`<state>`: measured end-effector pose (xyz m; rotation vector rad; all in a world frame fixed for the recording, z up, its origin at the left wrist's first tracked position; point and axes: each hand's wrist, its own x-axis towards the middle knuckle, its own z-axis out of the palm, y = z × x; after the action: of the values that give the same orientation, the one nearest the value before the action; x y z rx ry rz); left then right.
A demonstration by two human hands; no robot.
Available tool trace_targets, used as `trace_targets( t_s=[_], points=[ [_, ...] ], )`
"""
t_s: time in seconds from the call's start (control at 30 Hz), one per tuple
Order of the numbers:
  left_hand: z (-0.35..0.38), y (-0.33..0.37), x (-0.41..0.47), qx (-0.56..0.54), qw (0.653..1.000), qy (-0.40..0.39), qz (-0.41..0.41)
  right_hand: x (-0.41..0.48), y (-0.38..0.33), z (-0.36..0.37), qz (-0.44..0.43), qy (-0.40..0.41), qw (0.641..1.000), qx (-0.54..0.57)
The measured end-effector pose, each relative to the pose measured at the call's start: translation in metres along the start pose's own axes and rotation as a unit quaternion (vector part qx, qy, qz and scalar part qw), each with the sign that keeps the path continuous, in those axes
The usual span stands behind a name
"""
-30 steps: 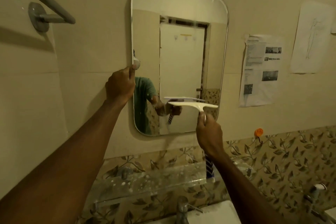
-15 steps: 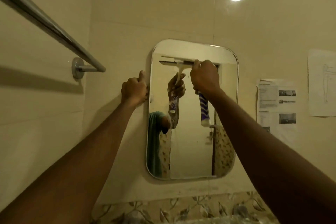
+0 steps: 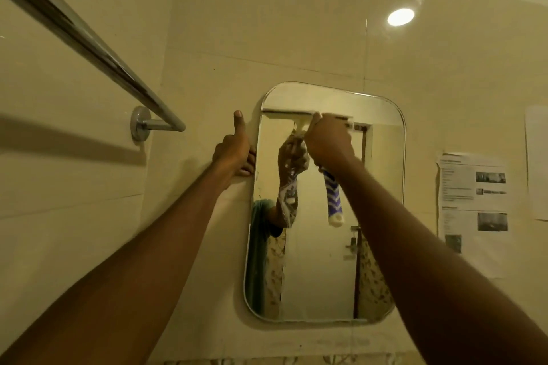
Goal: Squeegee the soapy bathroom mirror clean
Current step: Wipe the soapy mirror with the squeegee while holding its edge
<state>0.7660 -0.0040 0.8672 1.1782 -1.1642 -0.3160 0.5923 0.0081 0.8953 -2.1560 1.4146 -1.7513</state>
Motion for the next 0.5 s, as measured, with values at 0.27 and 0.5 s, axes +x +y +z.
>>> trace_targets(
  t_s=[0.27,0.5],
  points=[
    [-0.011,0.003,0.000,-0.036,0.993,-0.097,-0.050,-0.070,0.035,0.017,0.033,-0.052,0.998,0.011],
    [-0.013,0.007,-0.002,-0.053,0.993,-0.082,-0.069,-0.004,-0.003,-0.017,-0.007,0.003,1.000,-0.008]
  ],
)
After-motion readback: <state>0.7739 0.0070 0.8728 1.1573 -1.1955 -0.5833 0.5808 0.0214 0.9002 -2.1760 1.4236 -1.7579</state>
